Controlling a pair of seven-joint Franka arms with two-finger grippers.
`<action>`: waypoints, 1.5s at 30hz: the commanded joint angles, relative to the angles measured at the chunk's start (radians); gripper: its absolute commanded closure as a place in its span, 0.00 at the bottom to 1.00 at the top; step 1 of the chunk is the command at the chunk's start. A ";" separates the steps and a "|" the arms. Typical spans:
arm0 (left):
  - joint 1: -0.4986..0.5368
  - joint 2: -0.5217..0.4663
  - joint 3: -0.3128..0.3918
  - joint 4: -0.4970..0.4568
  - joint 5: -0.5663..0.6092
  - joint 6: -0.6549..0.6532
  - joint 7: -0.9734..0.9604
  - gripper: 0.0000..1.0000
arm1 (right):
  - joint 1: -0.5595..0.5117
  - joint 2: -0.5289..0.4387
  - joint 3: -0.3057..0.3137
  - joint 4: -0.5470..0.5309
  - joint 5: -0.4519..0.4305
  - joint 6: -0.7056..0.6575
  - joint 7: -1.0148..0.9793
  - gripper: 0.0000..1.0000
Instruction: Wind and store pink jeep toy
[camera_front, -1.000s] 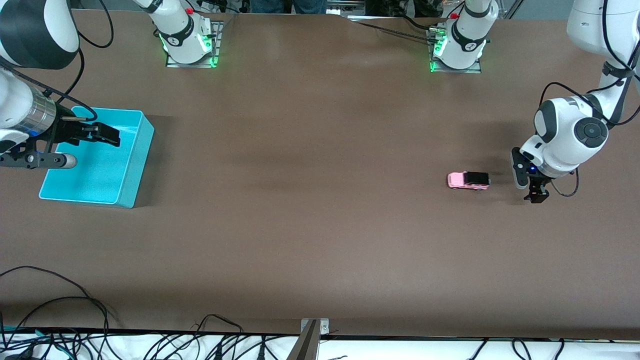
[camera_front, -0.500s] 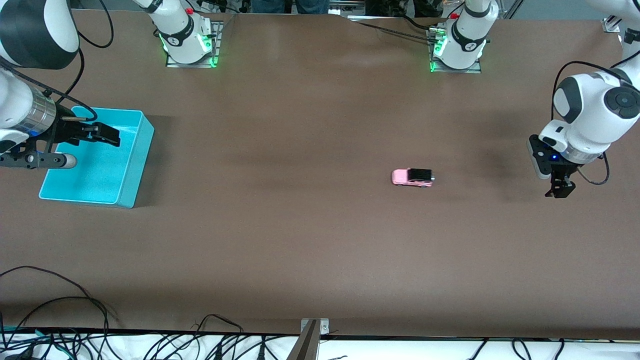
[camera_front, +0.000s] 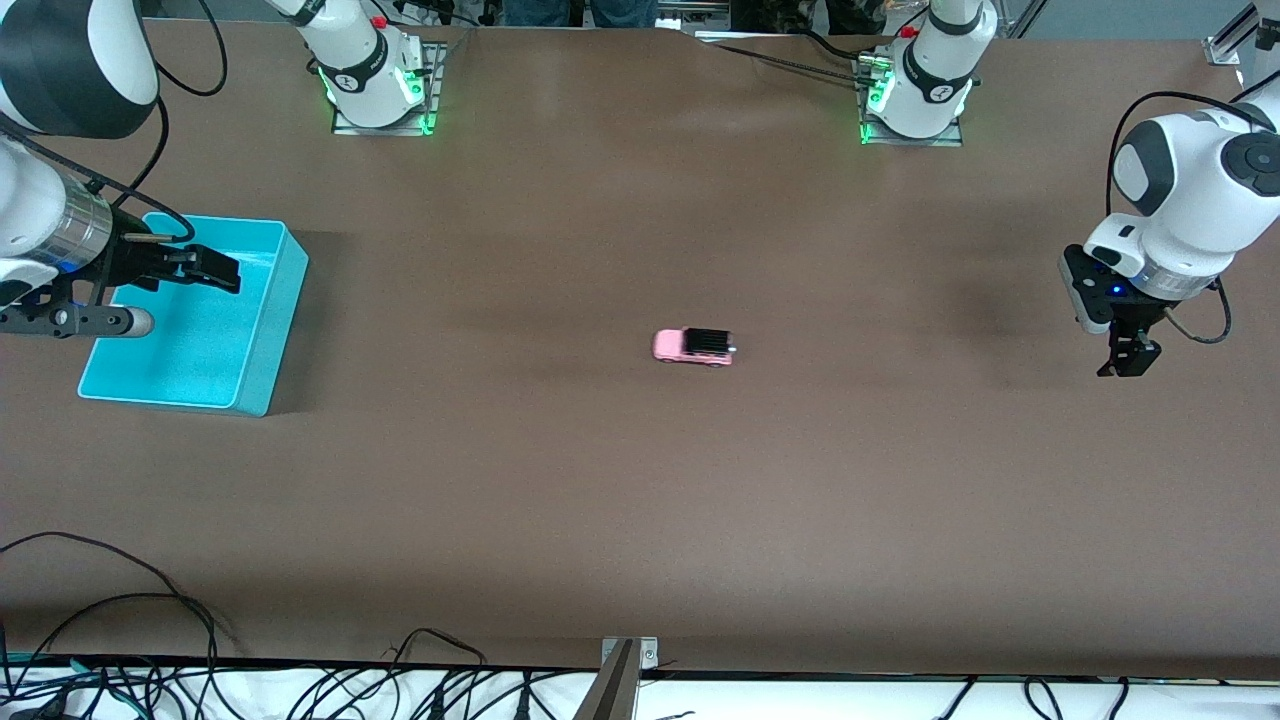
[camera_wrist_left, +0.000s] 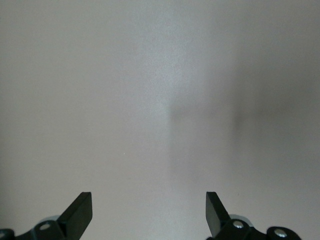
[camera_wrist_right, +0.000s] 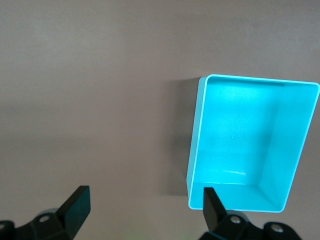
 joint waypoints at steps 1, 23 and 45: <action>0.003 -0.109 -0.004 -0.045 0.016 -0.044 -0.017 0.00 | -0.006 0.001 0.000 0.010 0.018 -0.003 -0.015 0.00; -0.002 -0.198 -0.036 -0.022 0.012 -0.067 -0.016 0.00 | -0.006 0.001 0.000 0.010 0.018 -0.003 -0.015 0.00; 0.000 -0.211 -0.052 0.097 -0.167 -0.150 -0.083 0.00 | -0.004 -0.013 0.000 0.013 0.020 -0.008 -0.053 0.00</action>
